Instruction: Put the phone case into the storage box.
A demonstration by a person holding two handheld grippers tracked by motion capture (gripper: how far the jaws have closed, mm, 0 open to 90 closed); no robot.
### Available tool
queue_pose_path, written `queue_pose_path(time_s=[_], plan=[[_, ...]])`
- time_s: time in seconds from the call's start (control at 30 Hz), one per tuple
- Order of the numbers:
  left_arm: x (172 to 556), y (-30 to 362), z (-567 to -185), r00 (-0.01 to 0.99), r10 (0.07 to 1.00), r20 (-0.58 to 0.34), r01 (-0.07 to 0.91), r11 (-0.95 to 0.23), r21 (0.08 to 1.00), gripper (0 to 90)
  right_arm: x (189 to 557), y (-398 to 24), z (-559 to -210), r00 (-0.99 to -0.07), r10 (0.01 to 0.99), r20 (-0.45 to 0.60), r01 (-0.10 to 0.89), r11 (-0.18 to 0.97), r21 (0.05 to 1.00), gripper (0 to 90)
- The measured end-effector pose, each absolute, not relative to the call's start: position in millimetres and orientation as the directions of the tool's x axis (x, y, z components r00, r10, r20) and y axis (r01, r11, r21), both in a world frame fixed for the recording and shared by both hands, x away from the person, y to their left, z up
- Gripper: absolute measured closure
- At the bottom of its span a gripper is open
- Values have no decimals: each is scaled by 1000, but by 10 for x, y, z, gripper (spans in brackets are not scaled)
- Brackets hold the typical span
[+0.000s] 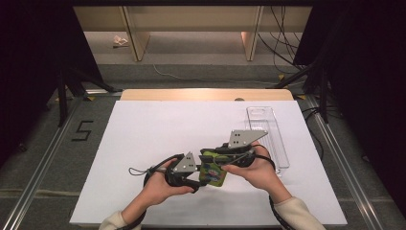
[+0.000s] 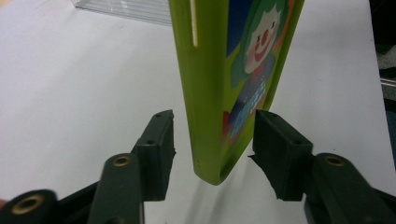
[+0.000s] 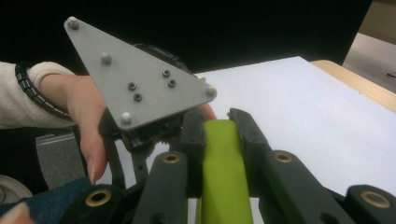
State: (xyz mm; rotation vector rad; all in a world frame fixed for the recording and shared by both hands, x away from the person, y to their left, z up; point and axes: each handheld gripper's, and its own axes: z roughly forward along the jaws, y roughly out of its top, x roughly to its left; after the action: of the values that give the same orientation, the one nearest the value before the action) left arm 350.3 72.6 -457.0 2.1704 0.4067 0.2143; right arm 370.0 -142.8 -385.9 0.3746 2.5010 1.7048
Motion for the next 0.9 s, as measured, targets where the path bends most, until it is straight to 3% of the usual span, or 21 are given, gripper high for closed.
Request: queue_pose_path(time_s=[0.23,0.9], plan=[[3506,741,-4563,937,348,5,201,-553,808,626,3707,-1434,-3864,-964,257,66,154,338,928,775],[3535,817,-4527,934,356,-9,207,-521,828,768,3723,-1457,-3860,-965,248,91,165,298,940,774]])
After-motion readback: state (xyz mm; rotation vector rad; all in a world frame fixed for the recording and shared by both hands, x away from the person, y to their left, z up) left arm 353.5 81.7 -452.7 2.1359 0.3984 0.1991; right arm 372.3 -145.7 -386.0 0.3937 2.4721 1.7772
